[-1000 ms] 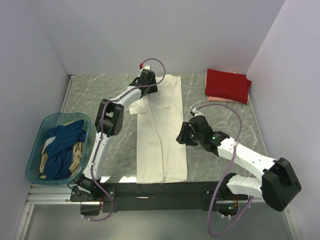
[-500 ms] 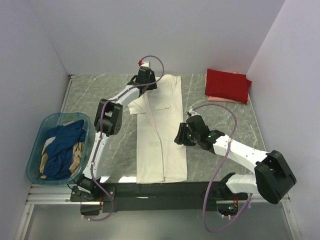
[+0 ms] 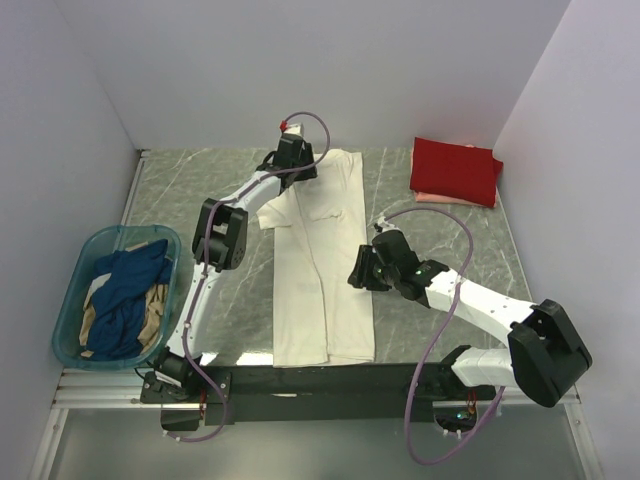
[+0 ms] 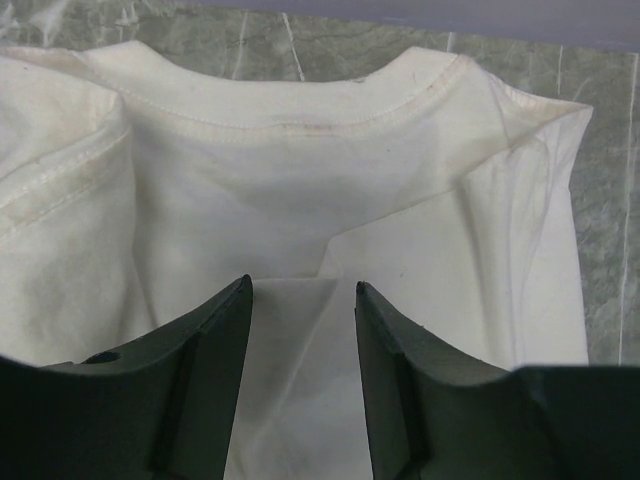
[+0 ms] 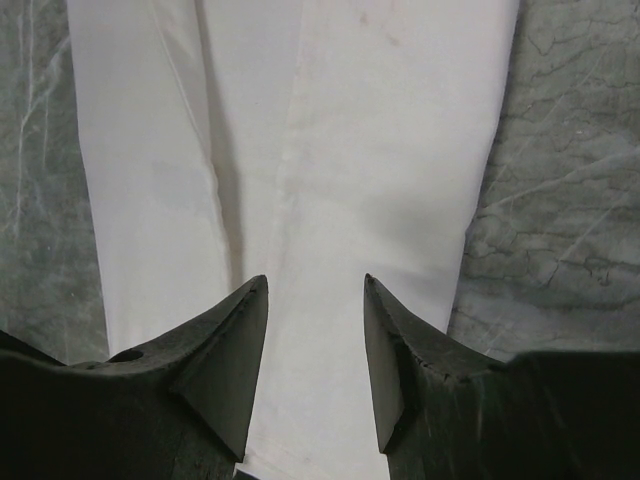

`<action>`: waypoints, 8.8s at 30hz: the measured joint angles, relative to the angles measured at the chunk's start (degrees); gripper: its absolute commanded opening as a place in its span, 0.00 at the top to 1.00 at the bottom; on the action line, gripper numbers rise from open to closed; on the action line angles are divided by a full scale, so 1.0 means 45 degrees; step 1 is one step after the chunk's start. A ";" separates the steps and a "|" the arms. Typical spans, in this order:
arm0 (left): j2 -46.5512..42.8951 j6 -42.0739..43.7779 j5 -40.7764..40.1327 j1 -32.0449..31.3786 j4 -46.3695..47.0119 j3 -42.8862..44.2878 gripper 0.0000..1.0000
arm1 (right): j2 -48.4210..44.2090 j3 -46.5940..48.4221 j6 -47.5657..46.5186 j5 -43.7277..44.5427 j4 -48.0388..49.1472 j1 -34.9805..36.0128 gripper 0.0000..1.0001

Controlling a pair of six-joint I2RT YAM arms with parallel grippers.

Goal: Fold and stack the t-shirts
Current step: Fold the tshirt

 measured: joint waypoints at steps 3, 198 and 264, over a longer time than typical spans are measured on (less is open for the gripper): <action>0.0126 -0.0097 0.0170 0.0000 -0.0039 0.0102 0.50 | 0.0000 0.0000 -0.0005 -0.0005 0.0010 0.0000 0.50; -0.2569 -0.0821 0.0204 0.0991 0.0131 -0.1622 0.66 | -0.0427 0.0899 0.2953 0.2608 -0.3133 0.5829 0.45; -0.5425 -0.3434 0.0379 0.3177 -0.3196 -0.6207 0.86 | 1.5140 1.7782 -0.2346 0.0962 -0.2467 -0.0583 0.63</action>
